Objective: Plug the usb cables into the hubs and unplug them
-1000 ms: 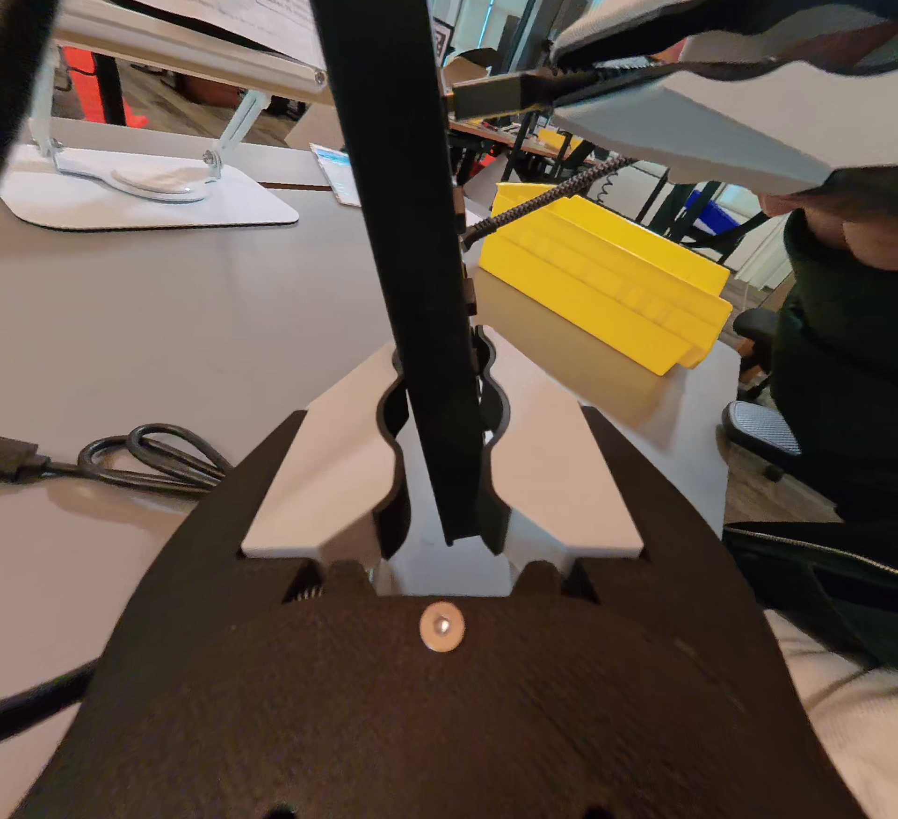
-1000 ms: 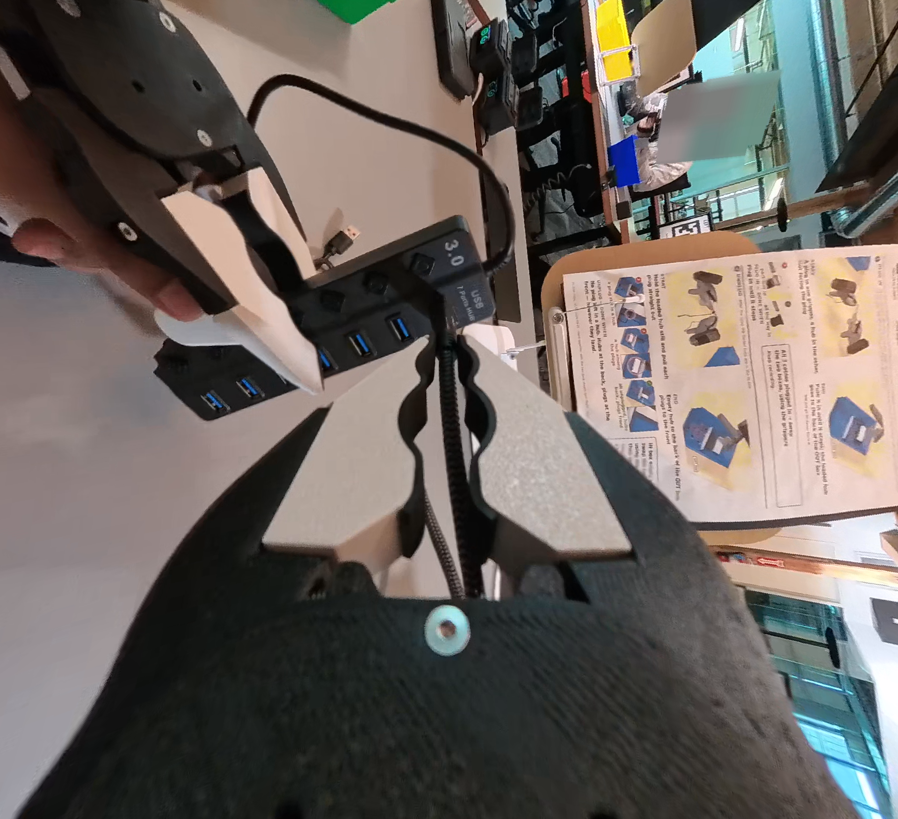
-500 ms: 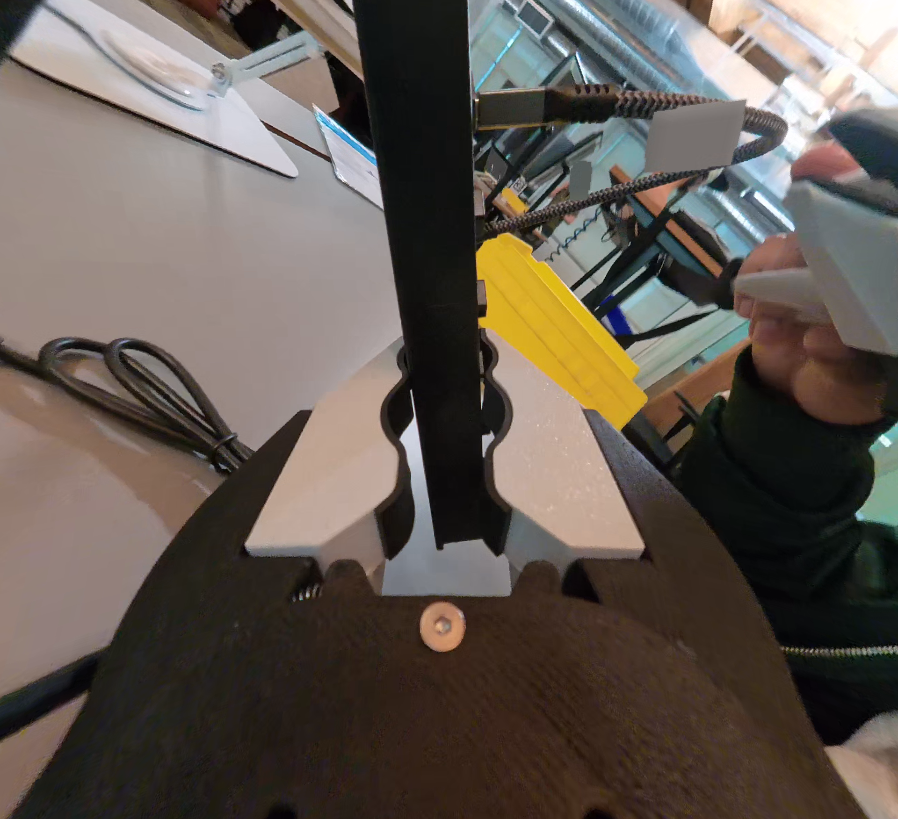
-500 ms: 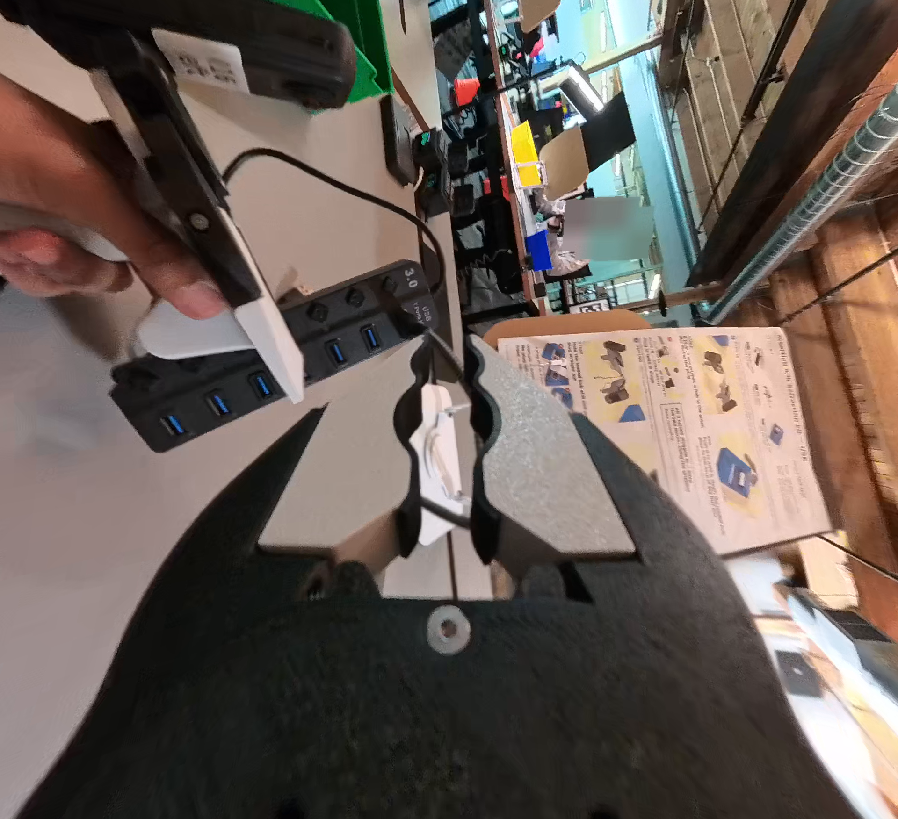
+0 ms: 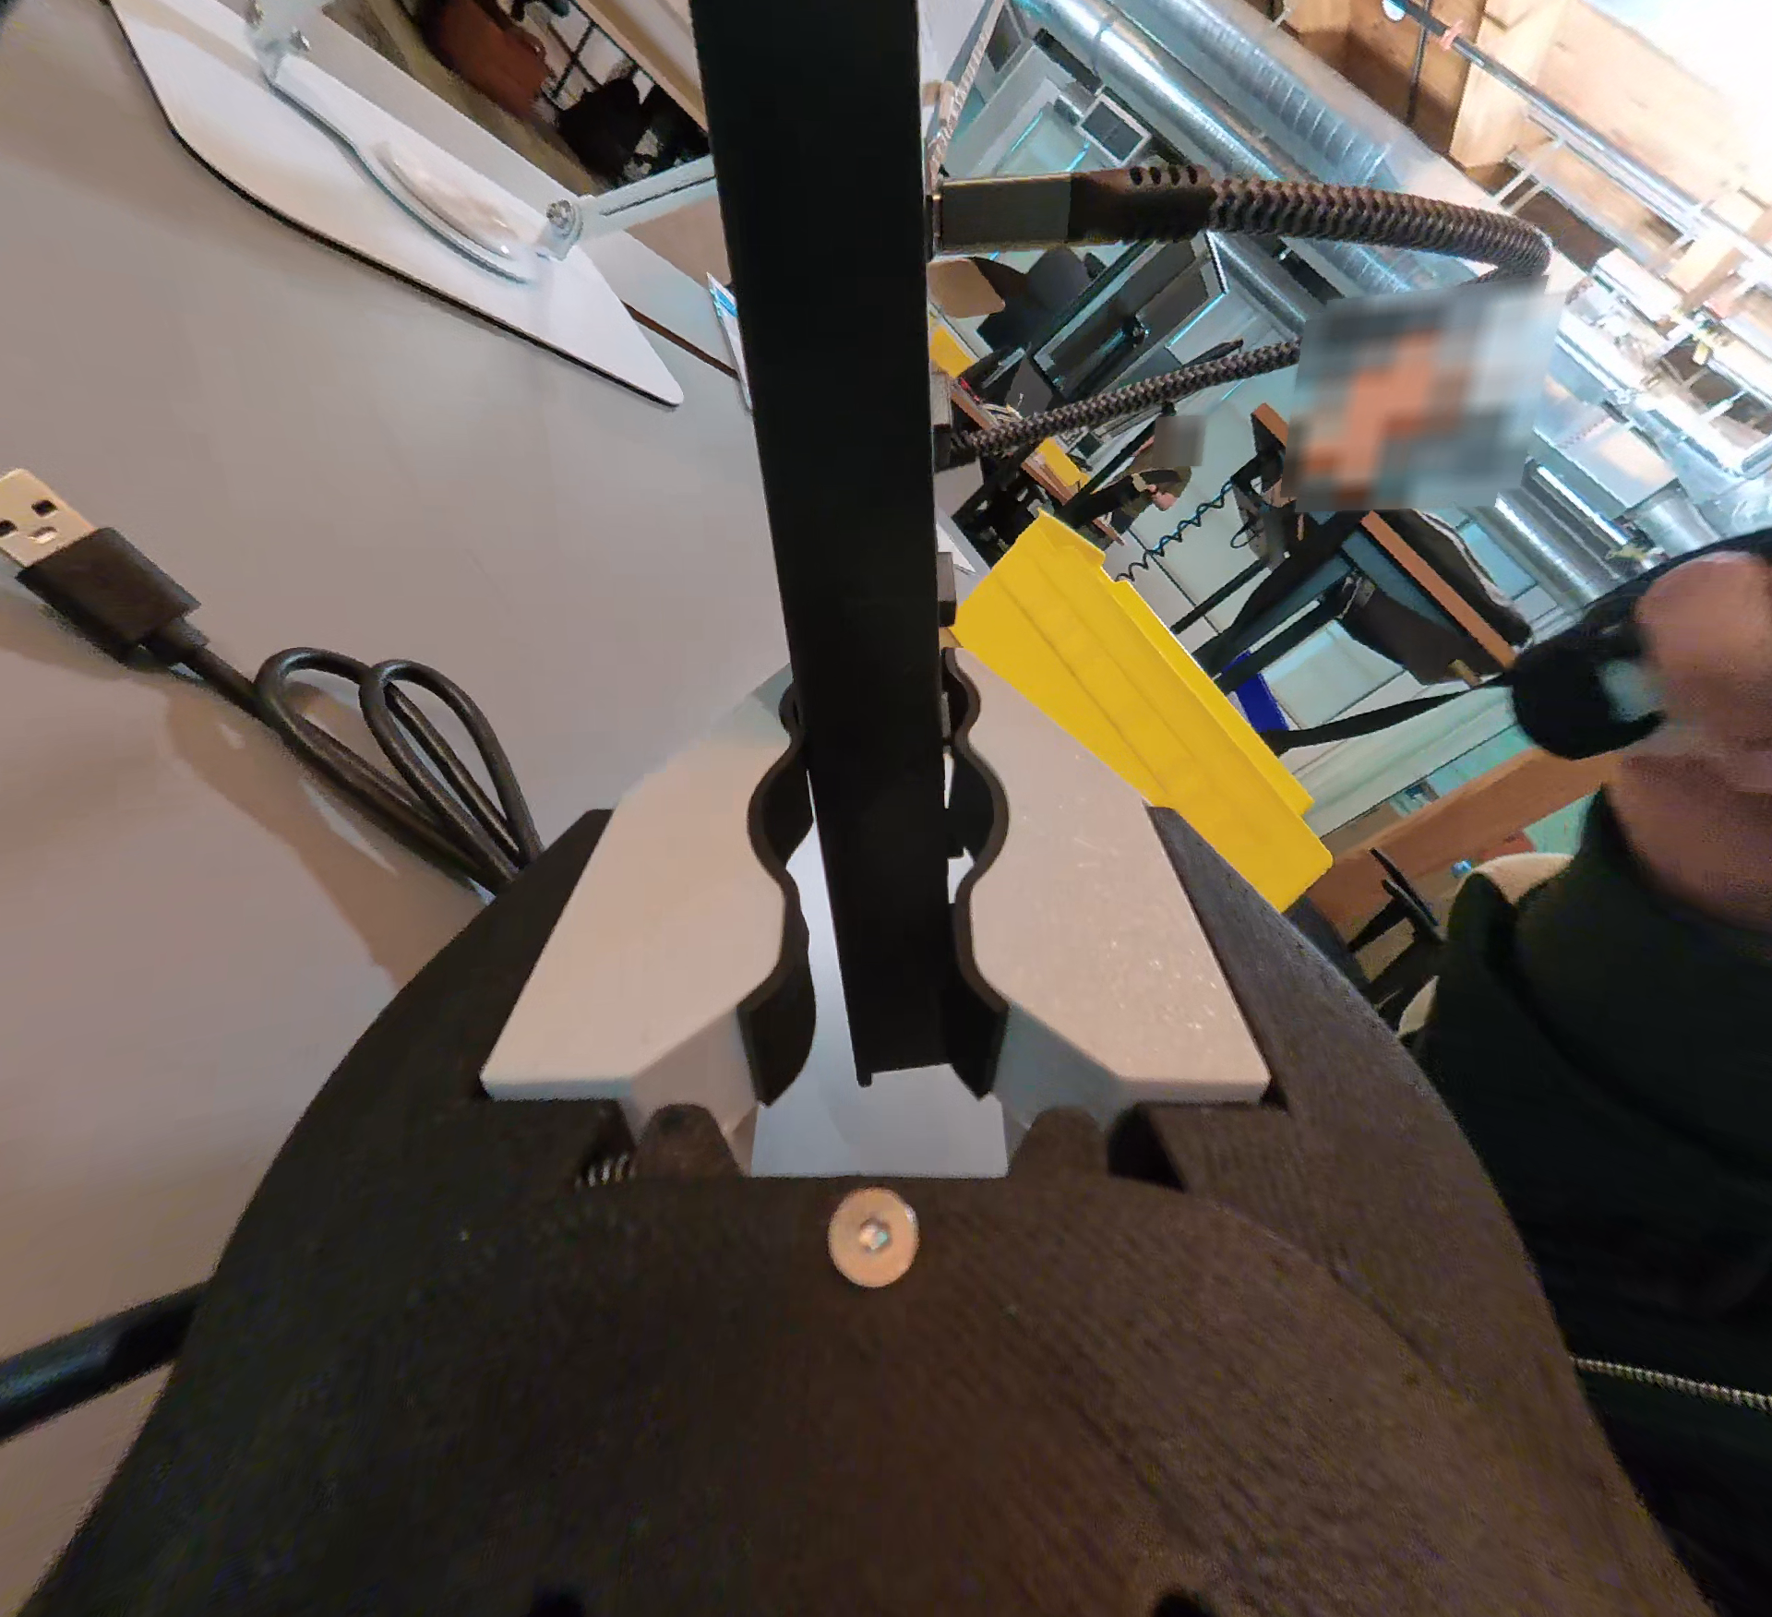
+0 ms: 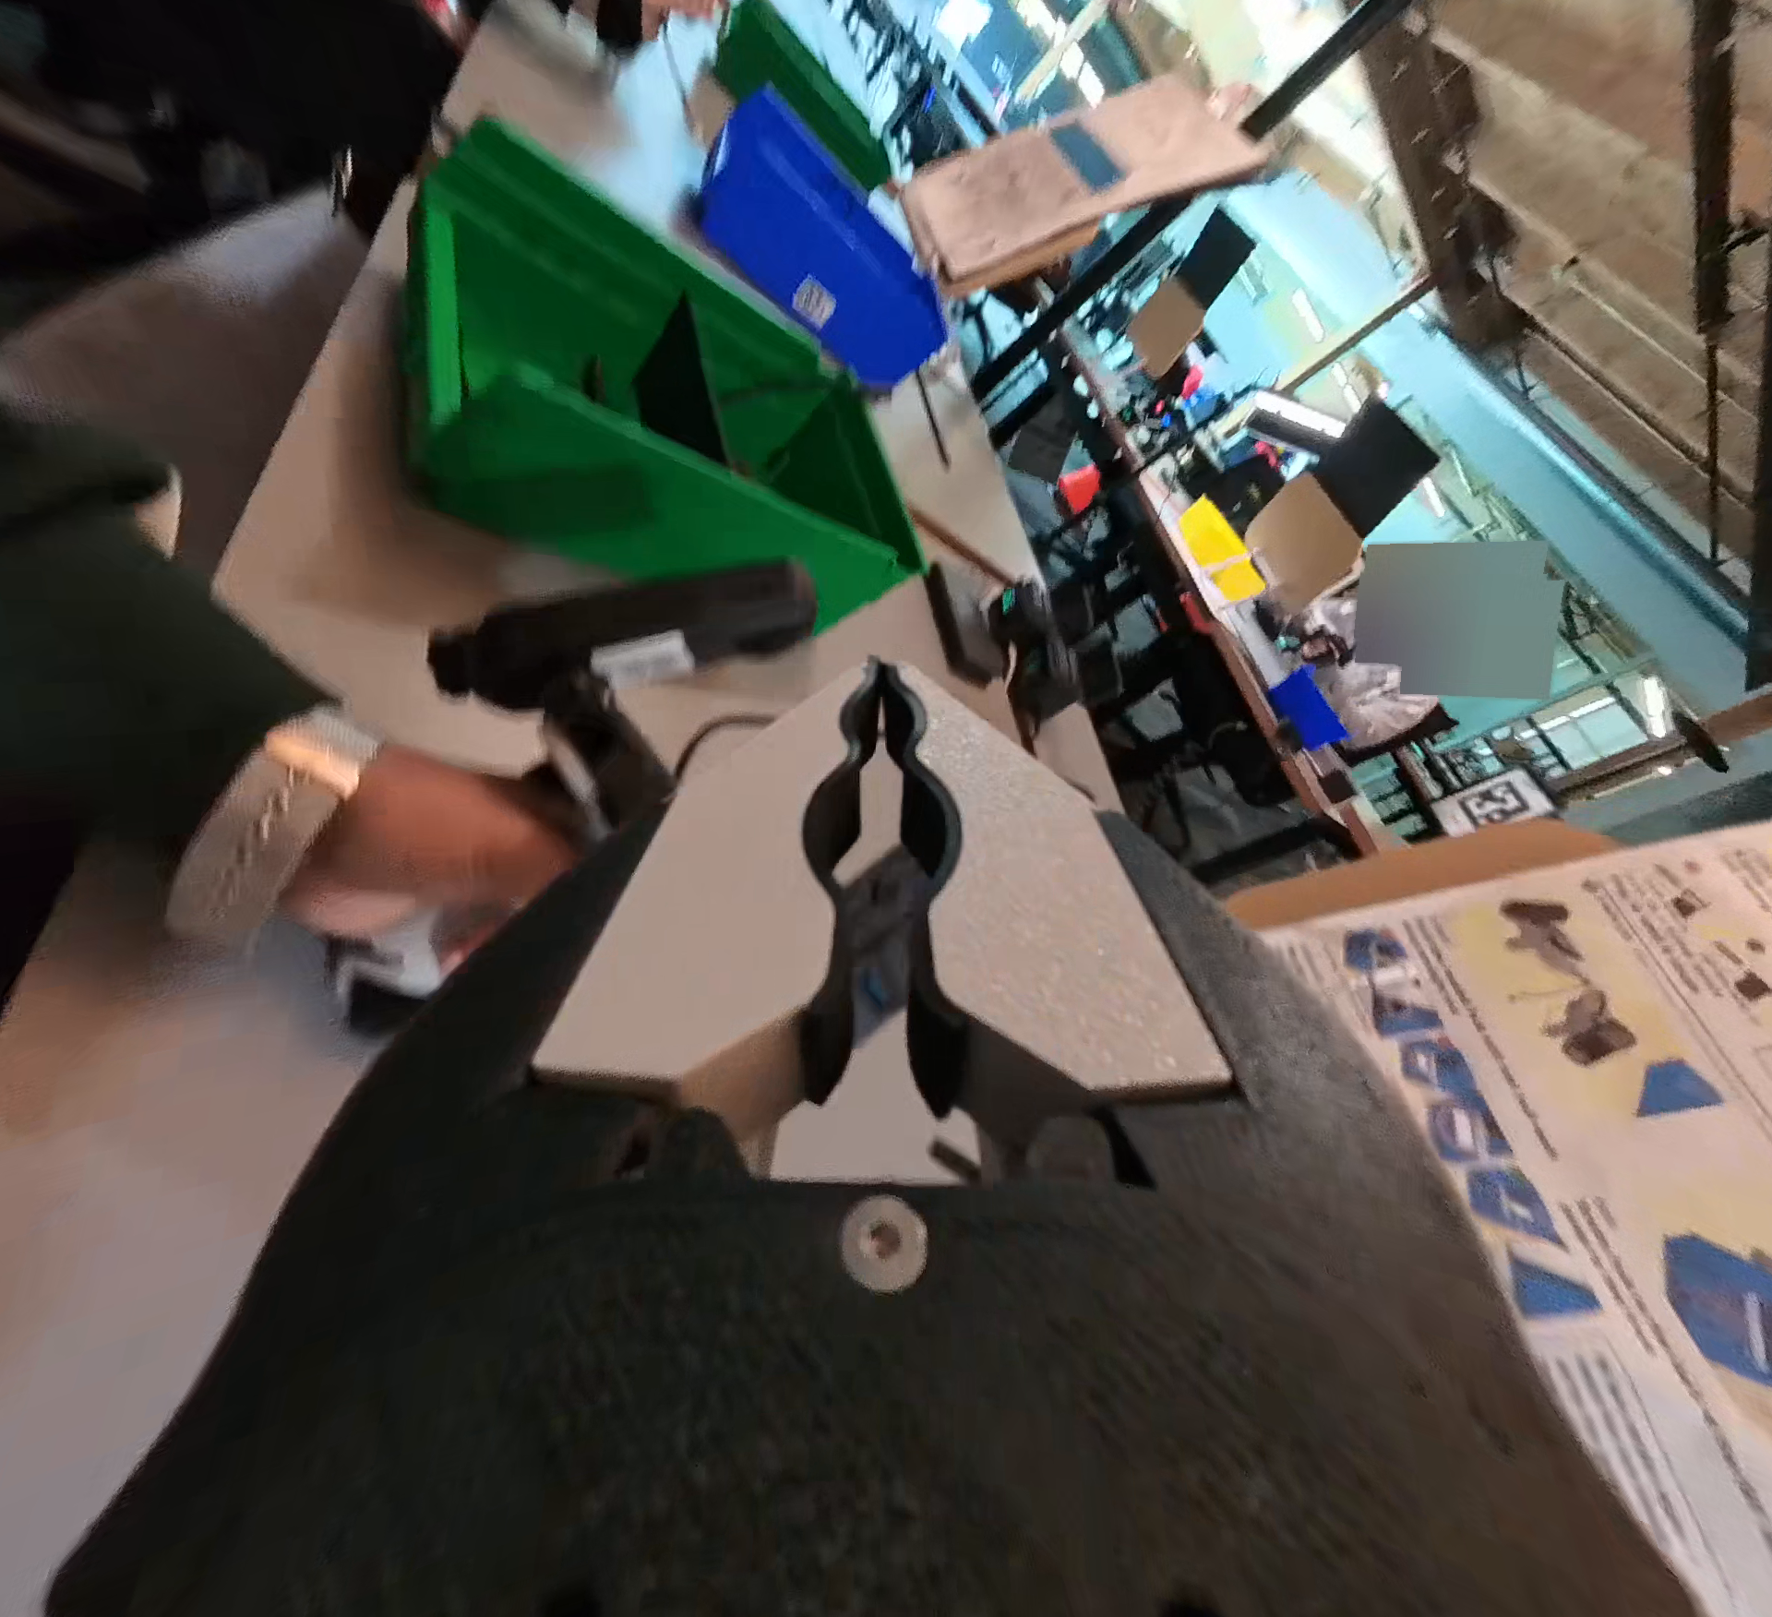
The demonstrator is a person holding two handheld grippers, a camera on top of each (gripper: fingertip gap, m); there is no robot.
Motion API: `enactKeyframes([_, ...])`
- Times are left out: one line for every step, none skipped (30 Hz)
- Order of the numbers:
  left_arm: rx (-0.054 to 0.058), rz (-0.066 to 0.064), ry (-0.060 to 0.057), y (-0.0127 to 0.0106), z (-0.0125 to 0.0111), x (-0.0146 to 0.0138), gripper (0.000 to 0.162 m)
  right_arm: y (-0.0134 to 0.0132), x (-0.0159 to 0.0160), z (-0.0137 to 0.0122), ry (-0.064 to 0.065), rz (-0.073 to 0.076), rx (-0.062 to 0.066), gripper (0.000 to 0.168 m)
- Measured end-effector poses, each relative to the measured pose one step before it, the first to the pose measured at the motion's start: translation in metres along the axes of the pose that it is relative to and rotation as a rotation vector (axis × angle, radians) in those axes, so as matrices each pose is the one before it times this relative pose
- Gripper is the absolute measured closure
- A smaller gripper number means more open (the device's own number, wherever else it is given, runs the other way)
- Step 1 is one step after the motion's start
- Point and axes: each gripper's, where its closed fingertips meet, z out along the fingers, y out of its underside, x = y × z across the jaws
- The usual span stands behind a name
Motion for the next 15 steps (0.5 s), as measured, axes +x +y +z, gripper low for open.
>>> enactKeyframes([-0.0004, 0.0082, -0.0034, -0.00018, 0.00025, -0.00042, 0.140, -0.01391, 0.00235, 0.00691, -0.0167, 0.0437, 0.0447, 0.168])
enactKeyframes([0.0008, 0.0068, -0.0054, -0.00022, 0.00053, -0.00089, 0.140, -0.01357, -0.00229, 0.00967, -0.0429, 0.0550, 0.0455, 0.168])
enactKeyframes([-0.0006, 0.0039, -0.0045, 0.00022, 0.00051, -0.00119, 0.140, -0.01125, -0.00572, 0.01270, -0.0628, 0.0630, 0.0383, 0.168])
enactKeyframes([-0.0014, 0.0002, -0.0038, 0.00039, 0.00062, -0.00121, 0.140, -0.00781, -0.00716, 0.01527, -0.0712, 0.0644, 0.0245, 0.162])
enactKeyframes([-0.0008, -0.0025, -0.0031, 0.00028, 0.00047, -0.00125, 0.140, -0.00456, -0.00689, 0.01683, -0.0717, 0.0572, 0.0094, 0.154])
enactKeyframes([0.0015, -0.0038, -0.0019, -0.00013, 0.00041, -0.00094, 0.140, -0.00232, -0.00554, 0.01702, -0.0668, 0.0411, -0.0005, 0.155])
enactKeyframes([0.0014, -0.0061, 0.0009, -0.00016, 0.00033, -0.00043, 0.140, -0.00184, -0.00343, 0.01675, -0.0565, 0.0261, -0.0033, 0.168])
enactKeyframes([0.0004, -0.0077, 0.0029, -0.00015, 0.00014, -0.00017, 0.140, -0.00198, -0.00069, 0.01634, -0.0416, 0.0193, -0.0036, 0.168])
enactKeyframes([0.0000, -0.0073, 0.0027, -0.00005, 0.00005, -0.00017, 0.140, -0.00243, 0.00106, 0.01565, -0.0311, 0.0173, -0.0016, 0.168])
enactKeyframes([0.0002, -0.0070, 0.0023, -0.00009, 0.00007, -0.00025, 0.140, -0.00317, 0.00072, 0.01532, -0.0332, 0.0193, 0.0017, 0.168])
enactKeyframes([0.0004, -0.0077, 0.0021, -0.00015, 0.00005, -0.00040, 0.140, -0.00272, -0.00039, 0.01541, -0.0427, 0.0265, -0.0018, 0.168])
enactKeyframes([0.0004, -0.0100, 0.0020, -0.00005, 0.00021, -0.00070, 0.140, -0.00116, -0.00065, 0.01589, -0.0481, 0.0362, -0.0121, 0.168])
enactKeyframes([0.0010, -0.0125, 0.0017, -0.00011, 0.00028, -0.00095, 0.140, -0.00052, 0.00072, 0.01590, -0.0417, 0.0396, -0.0186, 0.168])
enactKeyframes([0.0015, -0.0150, 0.0023, -0.00026, 0.00025, -0.00104, 0.141, -0.00040, 0.00233, 0.01555, -0.0315, 0.0333, -0.0179, 0.162])
enactKeyframes([0.0022, -0.0161, 0.0040, -0.00049, 0.00013, -0.00078, 0.140, 0.00002, 0.00348, 0.01525, -0.0238, 0.0238, -0.0188, 0.157])
